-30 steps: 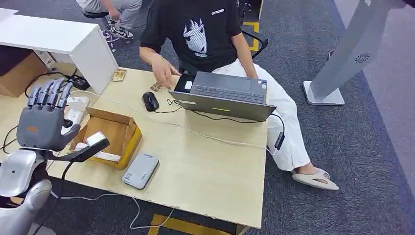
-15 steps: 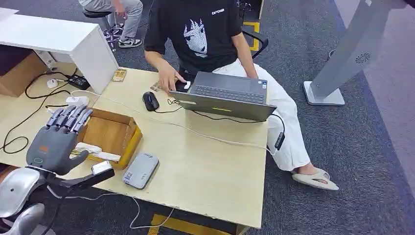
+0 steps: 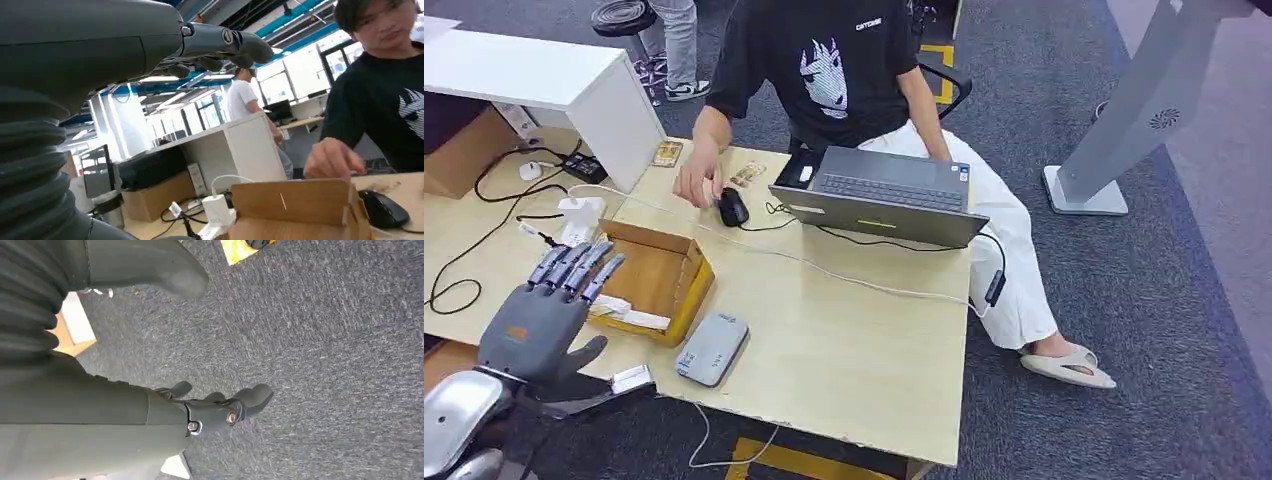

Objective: Pass the card to the sensor for recognition and then transmit it.

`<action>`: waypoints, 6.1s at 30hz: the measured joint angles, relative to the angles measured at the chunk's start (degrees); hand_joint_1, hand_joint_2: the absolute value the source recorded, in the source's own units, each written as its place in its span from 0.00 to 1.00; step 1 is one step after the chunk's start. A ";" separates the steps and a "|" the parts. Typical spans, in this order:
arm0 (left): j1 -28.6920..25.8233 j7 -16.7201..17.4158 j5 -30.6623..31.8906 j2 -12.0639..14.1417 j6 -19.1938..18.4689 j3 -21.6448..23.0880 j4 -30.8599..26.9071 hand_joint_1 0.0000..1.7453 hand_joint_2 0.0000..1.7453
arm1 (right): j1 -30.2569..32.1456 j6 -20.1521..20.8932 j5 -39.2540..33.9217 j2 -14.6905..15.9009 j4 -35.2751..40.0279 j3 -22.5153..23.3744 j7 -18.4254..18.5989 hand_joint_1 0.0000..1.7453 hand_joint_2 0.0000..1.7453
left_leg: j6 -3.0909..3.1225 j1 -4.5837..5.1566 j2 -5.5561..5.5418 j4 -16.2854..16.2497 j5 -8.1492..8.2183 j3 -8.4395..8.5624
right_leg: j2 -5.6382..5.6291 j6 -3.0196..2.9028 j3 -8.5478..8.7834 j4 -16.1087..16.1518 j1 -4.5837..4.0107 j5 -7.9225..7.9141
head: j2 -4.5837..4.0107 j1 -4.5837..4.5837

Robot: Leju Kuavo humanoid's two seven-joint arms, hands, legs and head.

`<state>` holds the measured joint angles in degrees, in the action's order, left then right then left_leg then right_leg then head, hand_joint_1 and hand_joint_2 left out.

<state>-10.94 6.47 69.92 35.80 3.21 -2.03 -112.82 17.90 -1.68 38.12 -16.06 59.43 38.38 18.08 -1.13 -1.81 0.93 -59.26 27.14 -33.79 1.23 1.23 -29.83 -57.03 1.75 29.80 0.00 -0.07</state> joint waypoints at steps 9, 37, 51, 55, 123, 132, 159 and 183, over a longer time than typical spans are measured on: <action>-1.81 0.87 -0.72 -3.48 -0.61 0.50 3.46 0.00 1.00 | -0.12 0.70 1.49 0.02 0.02 0.02 -0.26 0.00 1.00 | 0.00 0.00 -0.02 0.00 -0.01 0.01 | 0.04 0.01 -0.02 0.00 0.01 0.00 | 0.00 0.00; 1.73 3.13 0.04 -12.42 0.48 1.70 16.52 0.00 1.00 | -0.73 1.93 4.59 0.02 0.50 0.61 -1.38 0.00 1.00 | 0.00 0.00 -0.03 0.00 -0.01 0.01 | 0.04 0.01 -0.03 0.01 0.00 -0.03 | 0.00 0.02; 6.09 3.43 3.47 -14.16 1.53 1.62 20.78 0.00 1.00 | -2.40 2.71 9.70 0.00 -1.66 5.22 -7.08 0.00 1.00 | 0.00 0.00 -0.17 0.00 -0.03 0.01 | 0.17 0.01 0.16 0.00 0.00 -0.03 | 0.00 0.00; 7.15 3.43 3.78 -14.43 1.53 1.62 21.48 0.26 1.00 | -2.62 2.93 10.62 0.00 -2.14 6.25 -8.00 0.00 1.00 | 0.00 0.00 -0.23 0.00 -0.03 0.01 | 0.23 0.01 0.17 0.00 0.00 -0.03 | 0.00 0.02; 19.48 6.89 9.07 -7.95 -2.12 0.85 17.18 1.00 1.00 | -4.38 -0.90 11.65 0.00 -7.00 10.54 -13.25 0.00 1.00 | -0.02 -0.01 -0.46 0.00 -0.12 0.01 | 0.41 0.00 0.24 -0.01 -0.01 -0.03 | 0.00 0.04; 24.30 7.91 9.73 -3.67 -5.16 0.31 16.06 1.00 1.00 | -4.49 -1.14 10.58 0.00 -7.37 10.62 -12.48 0.00 1.00 | -0.02 -0.01 -0.50 0.00 -0.12 0.00 | 0.43 0.00 0.25 -0.01 -0.02 -0.02 | 0.00 0.04; 24.15 8.04 8.57 -5.00 0.66 0.17 16.37 0.00 1.00 | -4.39 -0.94 8.83 0.00 -6.40 9.24 -7.76 0.00 1.00 | -0.05 -0.01 -0.47 0.00 -0.14 0.00 | 0.41 0.00 0.21 0.00 -0.01 -0.03 | 0.00 0.04; -8.95 -24.43 -31.02 -40.86 17.33 -29.79 -10.84 0.00 1.00 | 3.07 -7.95 -8.06 0.00 3.37 -6.10 1.42 0.00 1.00 | 0.04 0.05 -0.27 0.00 0.24 0.10 | 0.31 0.11 0.25 0.07 0.05 0.24 | 0.00 0.02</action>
<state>-19.89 -17.96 38.90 -5.06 20.54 -31.83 -123.66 20.97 -9.63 30.06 -16.07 62.79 32.28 19.49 -1.10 -1.76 0.66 -59.26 27.38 -33.69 1.54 1.34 -29.58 -56.96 1.81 30.04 0.00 -0.04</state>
